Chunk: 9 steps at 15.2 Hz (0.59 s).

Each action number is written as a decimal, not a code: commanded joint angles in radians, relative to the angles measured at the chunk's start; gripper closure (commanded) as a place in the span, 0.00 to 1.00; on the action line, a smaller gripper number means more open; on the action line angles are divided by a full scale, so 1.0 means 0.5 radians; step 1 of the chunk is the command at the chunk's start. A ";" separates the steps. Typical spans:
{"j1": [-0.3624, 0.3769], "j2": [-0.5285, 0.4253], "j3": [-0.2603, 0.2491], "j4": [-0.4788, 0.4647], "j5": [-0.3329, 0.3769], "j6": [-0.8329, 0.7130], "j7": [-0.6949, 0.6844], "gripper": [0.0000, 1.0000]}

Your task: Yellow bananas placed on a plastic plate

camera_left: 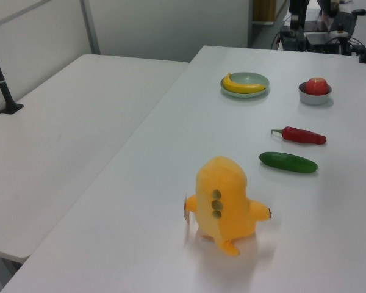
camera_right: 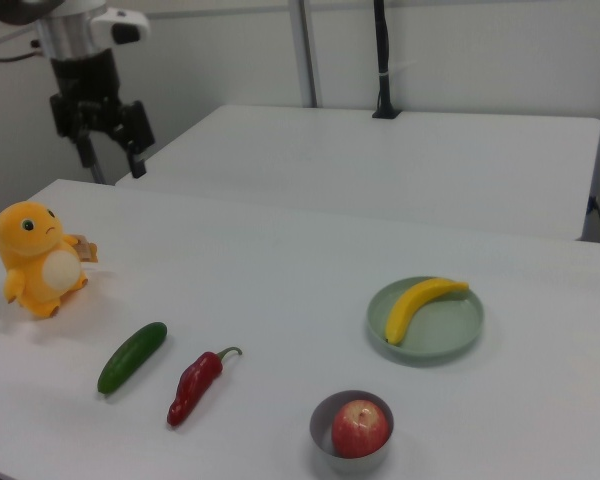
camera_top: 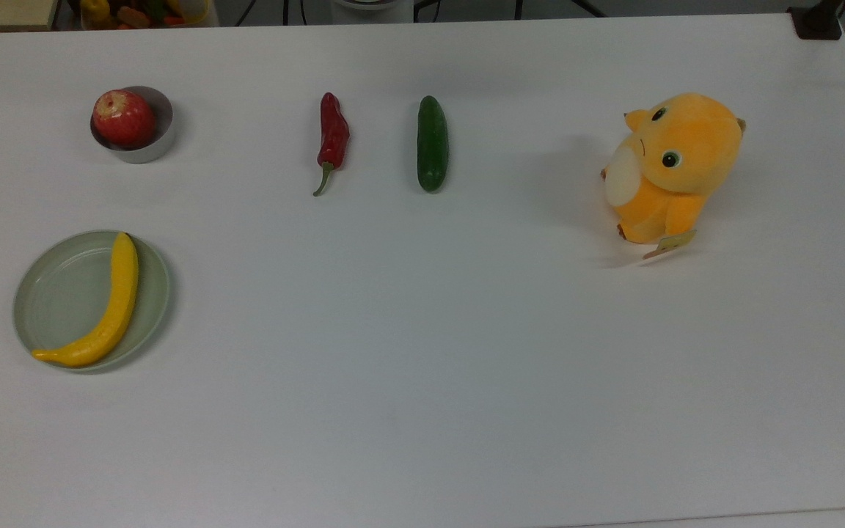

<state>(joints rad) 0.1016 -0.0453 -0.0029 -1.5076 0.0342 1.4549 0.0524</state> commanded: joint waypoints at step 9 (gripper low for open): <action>0.202 -0.029 -0.169 -0.369 -0.028 0.569 -0.249 0.00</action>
<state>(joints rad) 0.1851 -0.0387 -0.0733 -1.6643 0.0226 1.7184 -0.0459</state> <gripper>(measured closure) 0.000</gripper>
